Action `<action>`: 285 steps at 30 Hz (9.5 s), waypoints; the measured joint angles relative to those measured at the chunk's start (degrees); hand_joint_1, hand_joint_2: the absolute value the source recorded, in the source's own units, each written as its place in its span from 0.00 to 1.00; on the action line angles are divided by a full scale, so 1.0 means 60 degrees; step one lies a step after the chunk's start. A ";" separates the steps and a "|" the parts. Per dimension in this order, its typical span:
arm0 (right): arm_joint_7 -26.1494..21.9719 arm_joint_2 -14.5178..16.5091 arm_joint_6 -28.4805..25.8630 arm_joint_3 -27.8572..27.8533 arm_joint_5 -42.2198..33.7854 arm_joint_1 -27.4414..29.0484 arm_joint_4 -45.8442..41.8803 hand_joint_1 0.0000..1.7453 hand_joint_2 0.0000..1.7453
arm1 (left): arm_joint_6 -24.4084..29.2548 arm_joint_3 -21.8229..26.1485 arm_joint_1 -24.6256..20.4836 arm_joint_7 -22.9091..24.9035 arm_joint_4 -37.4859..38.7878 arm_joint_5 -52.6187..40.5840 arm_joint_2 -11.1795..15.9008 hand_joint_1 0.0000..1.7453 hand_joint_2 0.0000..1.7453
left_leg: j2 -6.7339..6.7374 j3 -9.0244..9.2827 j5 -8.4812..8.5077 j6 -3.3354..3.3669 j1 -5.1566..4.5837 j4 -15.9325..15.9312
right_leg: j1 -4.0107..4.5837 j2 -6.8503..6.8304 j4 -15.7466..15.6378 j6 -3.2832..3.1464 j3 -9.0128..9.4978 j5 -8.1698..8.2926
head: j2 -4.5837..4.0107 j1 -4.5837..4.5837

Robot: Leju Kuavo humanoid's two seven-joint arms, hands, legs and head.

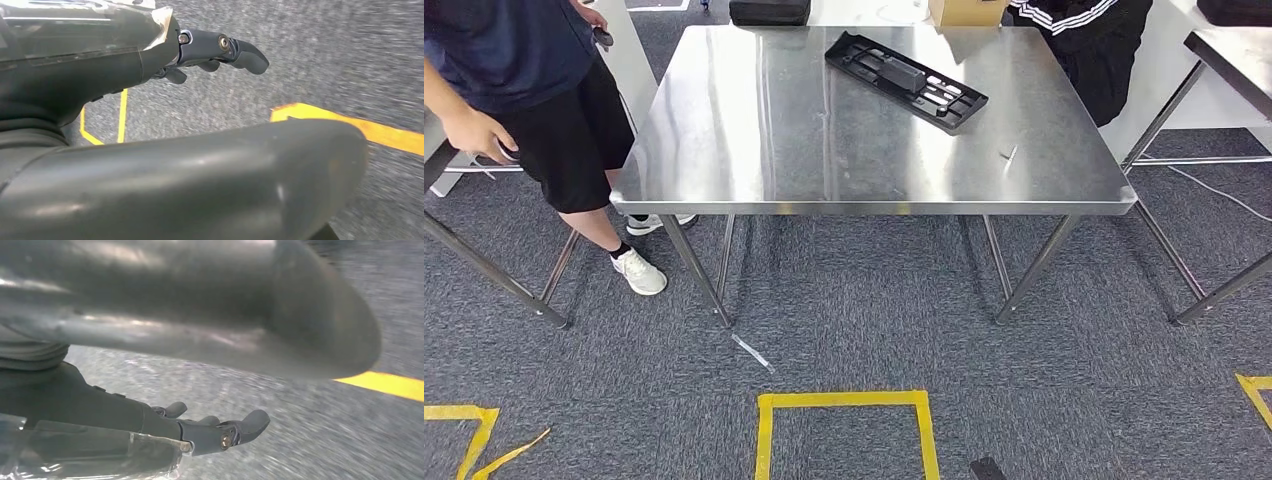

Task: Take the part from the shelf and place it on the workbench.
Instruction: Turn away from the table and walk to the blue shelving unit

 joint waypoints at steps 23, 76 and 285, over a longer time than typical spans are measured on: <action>-0.0183 0.0451 -0.0435 0.0522 0.0481 0.0550 0.0208 0.00 0.00 | -0.0023 -0.0254 -0.0149 0.0036 -0.0002 -0.0329 -0.0031 0.00 0.00 | 0.0141 0.0431 0.1835 0.0160 -0.0062 -0.2962 | -0.0035 0.0111 -0.0273 0.0327 0.1297 -0.1083 | 0.0000 0.0073; -0.0136 0.0594 -0.0522 0.0611 0.0401 0.0679 0.0305 0.00 0.00 | 0.0047 -0.0505 -0.0127 -0.0085 -0.0029 -0.0677 -0.0056 0.00 0.00 | 0.0540 0.1900 0.0430 0.0516 -0.0067 -0.3230 | -0.0074 0.0071 0.2873 0.0476 -0.1397 -0.1077 | 0.0000 0.0110; 0.0106 0.0911 -0.0357 0.0603 0.0070 0.0709 0.0377 0.00 0.00 | 0.0452 -0.0565 -0.0105 0.0345 -0.0055 -0.1175 -0.0181 0.00 0.00 | -0.0289 0.1591 0.0444 0.0394 -0.0010 -0.2794 | -0.0099 0.0920 0.0914 0.0346 -0.0842 -0.0212 | 0.0000 -0.0050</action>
